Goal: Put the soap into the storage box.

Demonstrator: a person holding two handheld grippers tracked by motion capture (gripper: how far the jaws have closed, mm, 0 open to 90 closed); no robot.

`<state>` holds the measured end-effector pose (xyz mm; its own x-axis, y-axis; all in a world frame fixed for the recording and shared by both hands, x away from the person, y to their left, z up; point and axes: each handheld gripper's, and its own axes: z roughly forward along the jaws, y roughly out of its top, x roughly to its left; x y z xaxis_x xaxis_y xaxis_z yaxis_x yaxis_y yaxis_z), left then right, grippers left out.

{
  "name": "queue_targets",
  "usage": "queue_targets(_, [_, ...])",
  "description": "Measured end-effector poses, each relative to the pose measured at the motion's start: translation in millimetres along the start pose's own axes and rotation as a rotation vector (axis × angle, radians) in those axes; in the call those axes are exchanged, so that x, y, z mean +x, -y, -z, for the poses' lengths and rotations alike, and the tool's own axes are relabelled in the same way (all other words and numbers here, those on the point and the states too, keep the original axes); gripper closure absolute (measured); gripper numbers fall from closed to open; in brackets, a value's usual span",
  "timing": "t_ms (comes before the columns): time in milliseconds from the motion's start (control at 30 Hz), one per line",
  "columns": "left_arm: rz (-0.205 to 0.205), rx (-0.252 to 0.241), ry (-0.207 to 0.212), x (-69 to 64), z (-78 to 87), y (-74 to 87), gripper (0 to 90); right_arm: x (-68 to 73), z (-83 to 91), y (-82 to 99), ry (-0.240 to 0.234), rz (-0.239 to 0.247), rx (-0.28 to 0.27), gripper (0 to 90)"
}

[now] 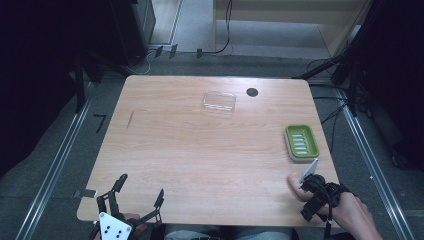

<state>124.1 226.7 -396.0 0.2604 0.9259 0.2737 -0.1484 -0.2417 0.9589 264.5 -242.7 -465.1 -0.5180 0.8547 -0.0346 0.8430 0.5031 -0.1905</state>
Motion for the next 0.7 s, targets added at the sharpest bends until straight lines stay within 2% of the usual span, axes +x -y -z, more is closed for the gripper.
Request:
queue_targets(133, [-0.002,0.004,0.010,-0.8,-2.0,0.1,9.9,-0.1,-0.2,0.3,0.001,0.003,-0.005,6.6])
queue_targets(333, [0.010,0.001,-0.003,0.8,0.9,-0.5,9.9,1.3,3.5,1.2,0.005,0.005,-0.033,5.4])
queue_targets(433, [-0.003,0.003,0.011,-1.5,-0.4,-0.8,9.9,1.5,4.7,-0.3,0.000,0.013,-0.044,4.4])
queue_targets(633, [0.003,0.001,0.008,-0.7,-0.7,-0.5,9.9,-0.9,6.1,-1.0,-0.005,0.012,-0.048,3.1])
queue_targets(700, [0.001,0.001,0.009,-0.9,-0.5,-0.5,9.9,-1.8,8.2,-1.5,-0.008,0.010,-0.068,1.2])
